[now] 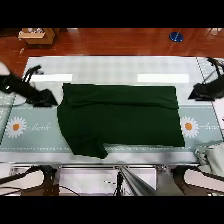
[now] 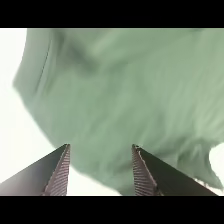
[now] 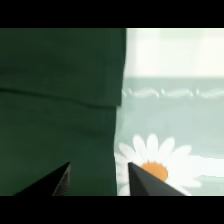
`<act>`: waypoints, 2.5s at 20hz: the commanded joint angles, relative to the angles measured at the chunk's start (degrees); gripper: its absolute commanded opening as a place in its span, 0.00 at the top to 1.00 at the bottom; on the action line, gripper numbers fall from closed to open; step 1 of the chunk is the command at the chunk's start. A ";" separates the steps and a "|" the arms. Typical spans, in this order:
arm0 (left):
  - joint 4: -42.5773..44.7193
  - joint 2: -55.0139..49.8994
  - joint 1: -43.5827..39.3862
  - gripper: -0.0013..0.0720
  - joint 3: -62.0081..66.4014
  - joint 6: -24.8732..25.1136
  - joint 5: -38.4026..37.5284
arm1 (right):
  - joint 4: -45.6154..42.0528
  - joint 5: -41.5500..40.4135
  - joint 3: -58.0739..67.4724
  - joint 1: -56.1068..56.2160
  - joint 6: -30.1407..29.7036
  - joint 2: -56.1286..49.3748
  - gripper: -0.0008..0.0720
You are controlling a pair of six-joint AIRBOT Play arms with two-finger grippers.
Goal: Fold the shirts.
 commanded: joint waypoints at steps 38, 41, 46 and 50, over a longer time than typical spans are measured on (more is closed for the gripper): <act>-16.55 6.19 1.27 0.94 -39.41 8.94 17.70 | 9.35 -2.14 -39.39 -18.23 -4.83 18.45 0.16; -16.55 6.19 1.27 0.94 -39.41 9.64 17.49 | 6.49 -5.38 -41.16 -18.23 -4.96 18.45 0.17; -16.57 6.19 1.27 0.94 -39.41 9.79 17.51 | 6.60 -9.11 -41.16 -18.23 -4.76 16.59 0.17; -16.57 6.19 1.27 0.94 -39.41 9.81 17.53 | 7.23 -10.36 -41.16 -18.18 -4.79 10.95 0.17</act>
